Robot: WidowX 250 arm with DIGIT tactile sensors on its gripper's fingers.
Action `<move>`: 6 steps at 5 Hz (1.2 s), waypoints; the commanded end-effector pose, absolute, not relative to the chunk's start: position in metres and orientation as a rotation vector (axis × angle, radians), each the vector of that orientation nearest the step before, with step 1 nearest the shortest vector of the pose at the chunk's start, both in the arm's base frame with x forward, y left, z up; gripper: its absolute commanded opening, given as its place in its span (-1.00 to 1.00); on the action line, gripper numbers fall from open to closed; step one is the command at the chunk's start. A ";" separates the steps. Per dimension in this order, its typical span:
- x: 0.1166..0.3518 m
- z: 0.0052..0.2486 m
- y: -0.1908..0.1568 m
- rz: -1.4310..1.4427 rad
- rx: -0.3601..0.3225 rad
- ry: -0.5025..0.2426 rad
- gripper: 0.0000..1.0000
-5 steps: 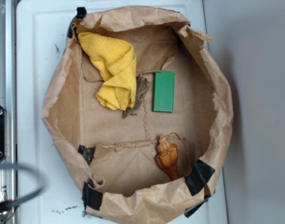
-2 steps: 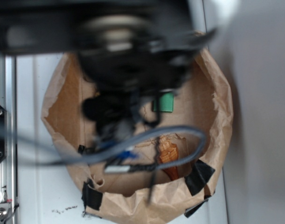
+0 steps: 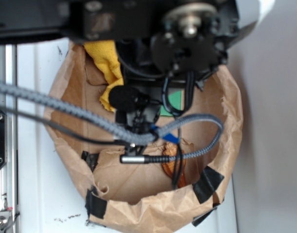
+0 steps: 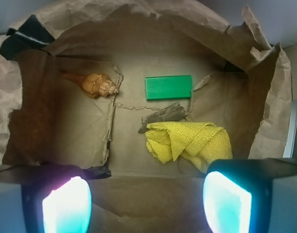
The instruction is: Grab the yellow cloth.
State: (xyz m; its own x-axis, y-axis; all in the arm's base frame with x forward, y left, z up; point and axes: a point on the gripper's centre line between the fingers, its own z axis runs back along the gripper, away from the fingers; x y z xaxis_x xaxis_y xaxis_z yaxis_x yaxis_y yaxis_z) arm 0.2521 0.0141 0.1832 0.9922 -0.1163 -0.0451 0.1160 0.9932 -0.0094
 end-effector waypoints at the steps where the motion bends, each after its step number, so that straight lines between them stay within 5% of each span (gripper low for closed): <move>1: 0.256 0.198 0.015 -0.102 0.001 -0.017 1.00; 2: 0.271 0.148 0.015 -0.078 0.054 -0.053 1.00; 4: 0.279 0.108 0.018 -0.186 0.091 -0.111 1.00; 6: 0.267 0.083 0.039 -0.350 0.089 -0.030 1.00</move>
